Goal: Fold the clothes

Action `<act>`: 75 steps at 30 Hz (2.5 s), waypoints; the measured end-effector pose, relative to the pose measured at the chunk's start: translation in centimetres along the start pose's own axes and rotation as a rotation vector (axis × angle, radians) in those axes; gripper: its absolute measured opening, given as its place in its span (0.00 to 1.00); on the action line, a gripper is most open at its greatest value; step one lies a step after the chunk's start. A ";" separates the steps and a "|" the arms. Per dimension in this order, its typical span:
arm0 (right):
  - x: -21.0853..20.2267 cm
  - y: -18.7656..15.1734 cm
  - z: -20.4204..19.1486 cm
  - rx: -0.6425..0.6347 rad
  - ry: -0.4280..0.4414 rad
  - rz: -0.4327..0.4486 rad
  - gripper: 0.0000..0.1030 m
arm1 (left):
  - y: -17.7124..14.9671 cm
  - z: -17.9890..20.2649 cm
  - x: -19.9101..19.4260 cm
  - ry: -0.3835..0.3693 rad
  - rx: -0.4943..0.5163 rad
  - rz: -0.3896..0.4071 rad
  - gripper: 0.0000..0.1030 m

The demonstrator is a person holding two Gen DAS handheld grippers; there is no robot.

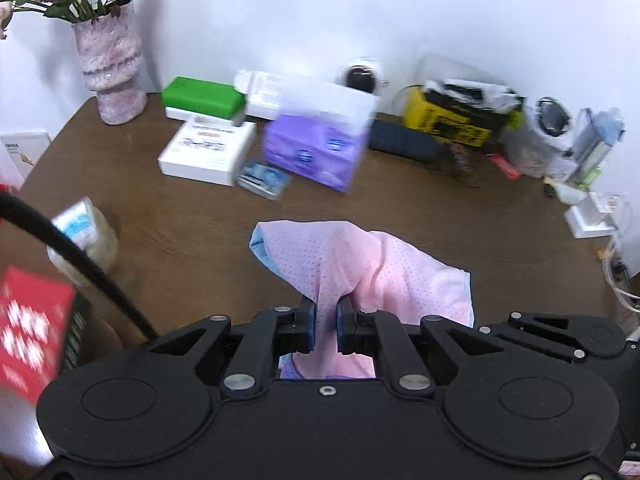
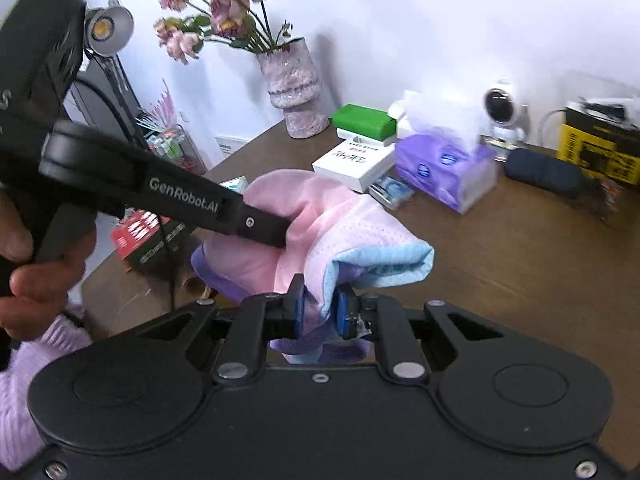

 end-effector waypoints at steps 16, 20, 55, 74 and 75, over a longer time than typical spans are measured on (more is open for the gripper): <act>12.2 -2.9 0.2 0.050 -0.186 -0.216 0.74 | -1.9 -9.3 8.2 0.117 0.031 -0.210 0.42; 11.0 -2.6 1.3 0.090 -0.171 -0.215 0.75 | -2.0 -8.2 7.1 0.136 0.049 -0.165 0.61; -30.8 -11.2 26.9 0.175 -0.581 0.046 0.90 | -12.8 29.8 -5.8 0.069 0.106 0.181 0.95; -26.0 -24.8 23.5 0.082 -0.565 0.142 0.90 | -24.1 27.0 2.8 0.093 0.140 0.362 0.96; -25.4 -24.9 23.6 0.085 -0.556 0.145 0.90 | -23.7 26.9 3.2 0.075 0.148 0.376 0.96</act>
Point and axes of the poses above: each gripper's, at about its wrist camera, not at the fingertips, and x roughly the way its jaws point, z to its right, y to its top, the point moved 9 cm from there along x, roughly the way its jaws point, and after that the axes turned 3 degrees about -y, right-handed, at the moved point
